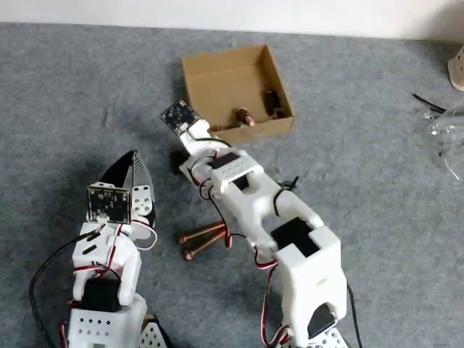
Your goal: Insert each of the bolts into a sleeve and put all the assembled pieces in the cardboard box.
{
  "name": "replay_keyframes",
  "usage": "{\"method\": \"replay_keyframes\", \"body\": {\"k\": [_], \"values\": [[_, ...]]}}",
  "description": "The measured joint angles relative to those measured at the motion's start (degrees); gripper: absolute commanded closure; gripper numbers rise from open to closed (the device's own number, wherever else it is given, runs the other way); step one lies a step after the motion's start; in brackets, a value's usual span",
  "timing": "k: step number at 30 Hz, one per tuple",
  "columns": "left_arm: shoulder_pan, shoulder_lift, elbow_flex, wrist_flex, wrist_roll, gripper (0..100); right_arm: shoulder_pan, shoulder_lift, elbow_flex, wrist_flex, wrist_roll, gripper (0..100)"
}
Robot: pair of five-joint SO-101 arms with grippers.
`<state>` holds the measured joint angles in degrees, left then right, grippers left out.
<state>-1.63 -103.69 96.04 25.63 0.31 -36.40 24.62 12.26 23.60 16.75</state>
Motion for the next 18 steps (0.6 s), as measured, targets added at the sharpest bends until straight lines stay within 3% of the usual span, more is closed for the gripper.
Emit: {"method": "replay_keyframes", "body": {"k": [8,18], "values": [[0.0,0.0,0.0,0.0,0.0,97,0.0,-8.1,6.9,2.5,0.0,99.3],[0.0,0.0,0.0,0.0,0.0,97,0.8,-30.2,20.0,2.7,0.0,99.3]]}}
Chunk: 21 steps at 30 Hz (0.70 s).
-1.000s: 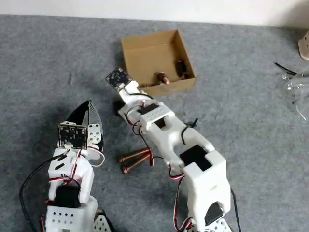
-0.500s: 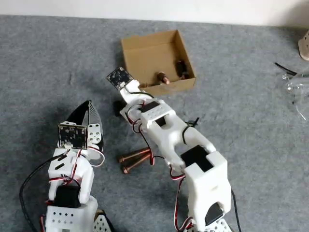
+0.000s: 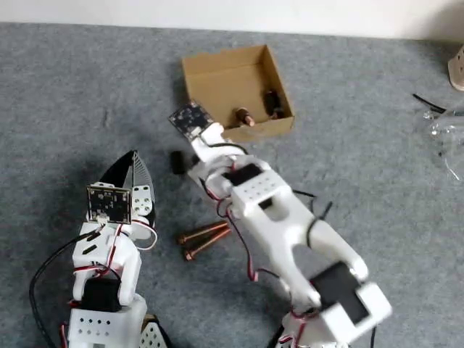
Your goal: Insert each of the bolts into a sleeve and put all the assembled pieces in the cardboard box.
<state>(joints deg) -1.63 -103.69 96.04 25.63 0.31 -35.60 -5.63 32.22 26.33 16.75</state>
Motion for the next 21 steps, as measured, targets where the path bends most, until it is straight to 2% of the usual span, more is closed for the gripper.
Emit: {"method": "replay_keyframes", "body": {"k": [10,21], "values": [[0.0,0.0,0.0,0.0,0.0,97,7.5,-21.6,17.0,0.0,0.0,99.3],[0.0,0.0,0.0,0.0,0.0,97,12.0,-52.0,39.6,0.0,0.0,99.3]]}}
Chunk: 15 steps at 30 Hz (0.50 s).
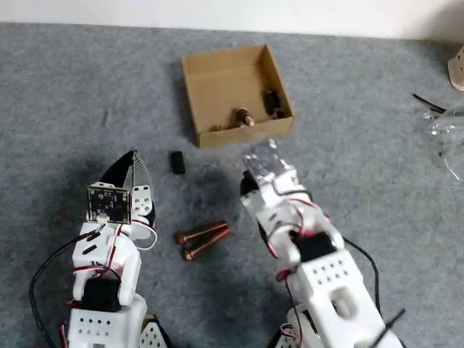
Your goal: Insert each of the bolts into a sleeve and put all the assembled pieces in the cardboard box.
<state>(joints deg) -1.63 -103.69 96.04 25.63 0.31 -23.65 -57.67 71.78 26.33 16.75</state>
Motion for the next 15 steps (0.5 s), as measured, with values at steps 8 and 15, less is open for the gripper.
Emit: {"method": "replay_keyframes", "body": {"k": [8,15], "values": [[5.8,0.0,0.0,0.0,-5.5,97,8.0,-19.0,14.2,1.1,0.0,99.3],[7.6,0.0,-0.3,1.7,-7.6,97,8.3,-38.5,19.3,13.3,0.0,99.3]]}}
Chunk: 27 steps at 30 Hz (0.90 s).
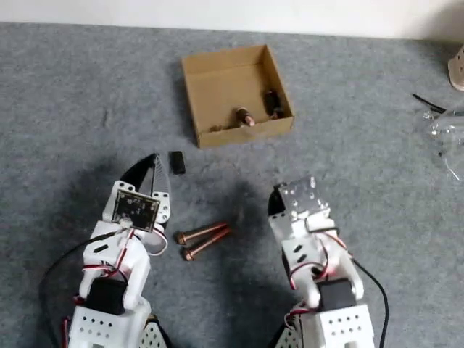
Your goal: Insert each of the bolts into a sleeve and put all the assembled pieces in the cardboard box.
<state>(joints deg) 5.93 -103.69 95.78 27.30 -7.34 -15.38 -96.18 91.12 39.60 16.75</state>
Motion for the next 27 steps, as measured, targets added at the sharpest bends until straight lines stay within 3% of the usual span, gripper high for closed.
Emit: {"method": "replay_keyframes", "body": {"k": [3,12,22,27], "values": [[1.4,0.0,-1.1,5.3,-1.6,97,0.0,-6.5,3.9,1.5,0.0,99.3],[10.8,5.5,-8.7,14.0,-11.2,97,-2.4,-7.2,4.6,1.7,0.0,99.3],[11.3,52.3,-29.9,14.2,-16.6,97,-2.5,-7.2,4.6,-0.5,0.0,99.3],[16.2,69.3,-40.1,24.8,-17.1,97,-2.5,-7.2,4.6,-1.3,1.5,99.3]]}}
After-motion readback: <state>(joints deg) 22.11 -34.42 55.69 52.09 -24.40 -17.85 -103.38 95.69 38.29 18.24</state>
